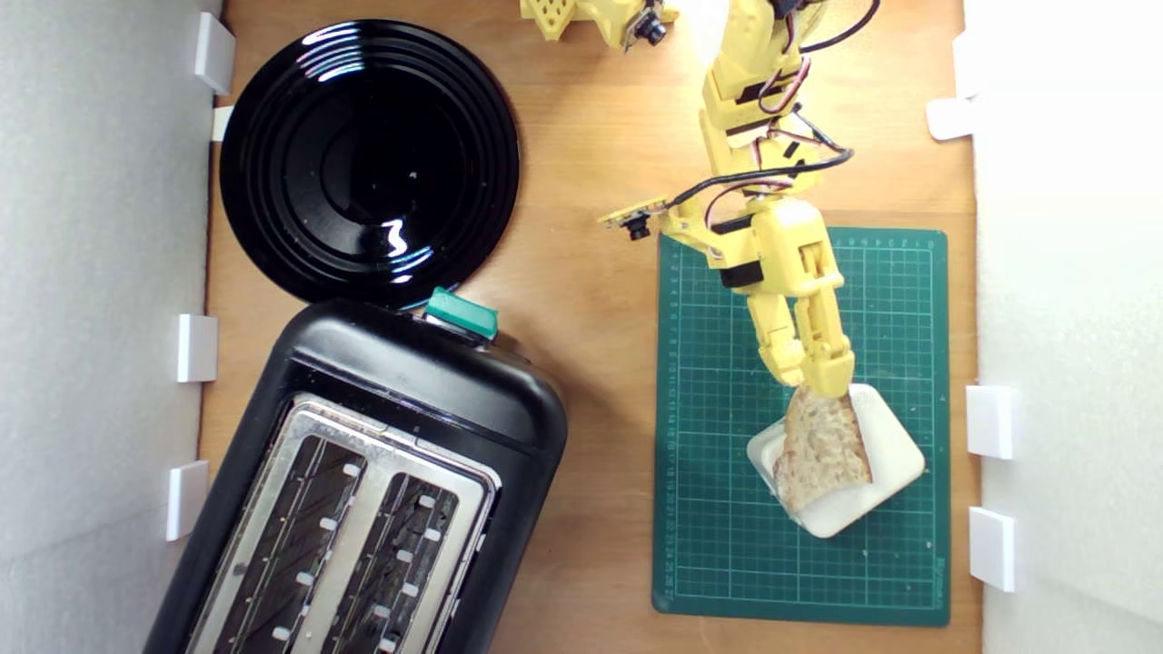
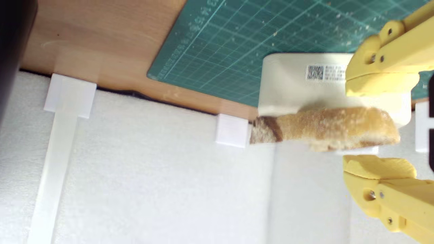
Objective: Pick bread and place in toaster
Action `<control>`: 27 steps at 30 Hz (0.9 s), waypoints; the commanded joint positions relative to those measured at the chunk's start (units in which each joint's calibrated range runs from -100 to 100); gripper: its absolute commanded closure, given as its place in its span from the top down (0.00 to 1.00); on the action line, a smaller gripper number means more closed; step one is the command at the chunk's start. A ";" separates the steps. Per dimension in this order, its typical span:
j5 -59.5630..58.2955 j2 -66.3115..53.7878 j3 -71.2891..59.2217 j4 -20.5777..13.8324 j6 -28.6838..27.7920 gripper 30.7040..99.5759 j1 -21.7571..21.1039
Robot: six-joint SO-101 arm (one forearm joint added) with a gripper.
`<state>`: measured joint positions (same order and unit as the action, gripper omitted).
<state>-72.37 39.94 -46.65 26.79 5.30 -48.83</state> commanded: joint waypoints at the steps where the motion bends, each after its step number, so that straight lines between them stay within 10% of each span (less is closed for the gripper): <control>1: -1.94 -0.42 2.48 -0.59 0.32 0.64 0.00; 22: -1.86 1.57 6.66 -0.59 0.37 0.64 0.89; 27: -1.86 1.57 6.66 -0.59 0.37 0.46 0.89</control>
<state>-72.37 42.63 -41.66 26.88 5.30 -48.28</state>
